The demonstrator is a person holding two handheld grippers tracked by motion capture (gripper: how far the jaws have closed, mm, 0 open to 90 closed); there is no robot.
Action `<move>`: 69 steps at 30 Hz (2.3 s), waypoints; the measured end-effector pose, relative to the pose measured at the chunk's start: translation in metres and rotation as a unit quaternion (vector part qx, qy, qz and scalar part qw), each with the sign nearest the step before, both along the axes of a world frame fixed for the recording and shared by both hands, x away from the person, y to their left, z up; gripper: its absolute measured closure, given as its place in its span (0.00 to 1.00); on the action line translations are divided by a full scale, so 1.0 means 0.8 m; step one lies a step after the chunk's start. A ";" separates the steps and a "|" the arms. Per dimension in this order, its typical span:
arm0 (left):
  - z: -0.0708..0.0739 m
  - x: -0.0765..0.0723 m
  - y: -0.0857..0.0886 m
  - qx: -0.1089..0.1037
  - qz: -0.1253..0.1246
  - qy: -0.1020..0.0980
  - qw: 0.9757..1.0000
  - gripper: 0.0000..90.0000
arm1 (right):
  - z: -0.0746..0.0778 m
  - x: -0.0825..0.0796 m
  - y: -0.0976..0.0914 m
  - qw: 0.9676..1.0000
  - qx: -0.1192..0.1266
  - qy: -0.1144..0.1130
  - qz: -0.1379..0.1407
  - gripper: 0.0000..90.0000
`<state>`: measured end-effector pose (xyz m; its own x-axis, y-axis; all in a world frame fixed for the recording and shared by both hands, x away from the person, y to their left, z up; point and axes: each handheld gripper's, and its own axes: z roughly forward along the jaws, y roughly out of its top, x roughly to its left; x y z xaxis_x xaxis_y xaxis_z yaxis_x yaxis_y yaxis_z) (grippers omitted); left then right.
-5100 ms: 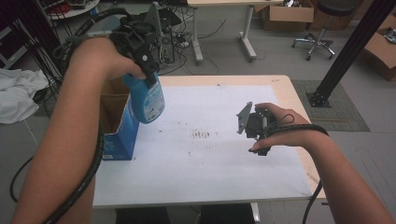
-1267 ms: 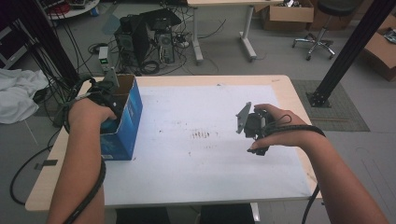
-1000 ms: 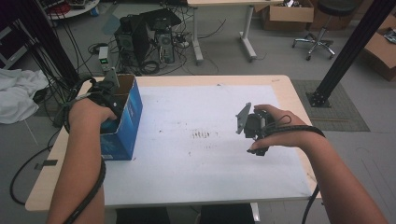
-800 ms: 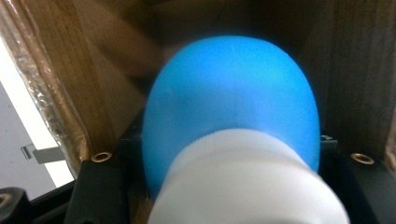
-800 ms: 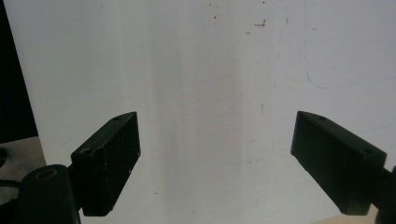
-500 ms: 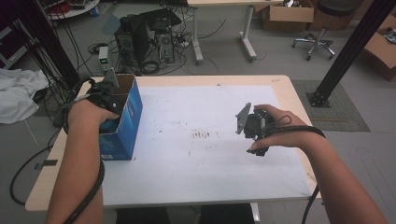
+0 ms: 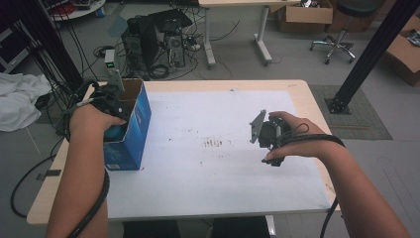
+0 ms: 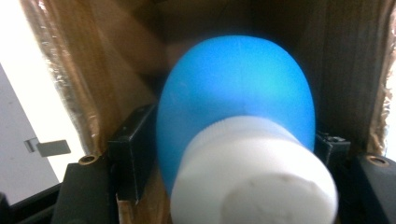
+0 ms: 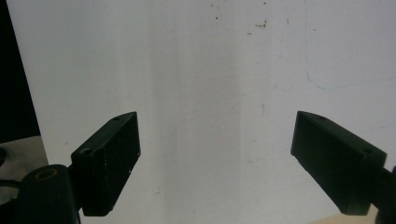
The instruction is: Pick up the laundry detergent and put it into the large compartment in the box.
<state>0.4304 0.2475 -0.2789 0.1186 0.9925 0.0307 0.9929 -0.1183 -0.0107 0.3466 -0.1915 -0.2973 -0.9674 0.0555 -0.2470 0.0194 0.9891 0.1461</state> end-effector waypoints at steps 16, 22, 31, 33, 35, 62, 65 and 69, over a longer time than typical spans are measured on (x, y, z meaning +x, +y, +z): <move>0.031 -0.005 -0.009 0.022 -0.011 -0.020 1.000 0.26 | 0.003 -0.003 -0.003 1.000 0.001 -0.003 -0.001 0.17; 0.036 -0.007 -0.009 0.023 -0.010 -0.019 0.999 0.23 | 0.003 -0.004 -0.001 1.000 0.001 -0.003 0.003 0.17; 0.047 -0.009 -0.009 0.022 -0.015 -0.026 0.999 0.18 | 0.004 -0.006 -0.001 1.000 0.001 -0.004 0.000 0.17; 0.051 -0.011 -0.010 0.021 -0.017 -0.030 0.999 0.18 | 0.005 -0.006 -0.001 1.000 0.001 -0.004 0.000 0.17; 0.054 -0.011 -0.010 0.025 -0.021 -0.032 0.999 0.18 | 0.005 -0.007 -0.002 1.000 0.002 -0.005 -0.001 0.17; 0.089 -0.019 -0.029 0.033 -0.049 -0.040 0.997 0.06 | 0.010 -0.009 -0.001 1.000 -0.003 -0.002 0.001 0.17; 0.090 -0.019 -0.034 0.038 -0.056 -0.037 0.997 0.01 | 0.009 -0.008 -0.001 1.000 -0.002 -0.002 0.002 0.17; 0.092 -0.020 -0.043 0.038 -0.072 -0.040 0.996 0.00 | 0.009 -0.007 -0.001 1.000 -0.002 -0.002 0.002 0.17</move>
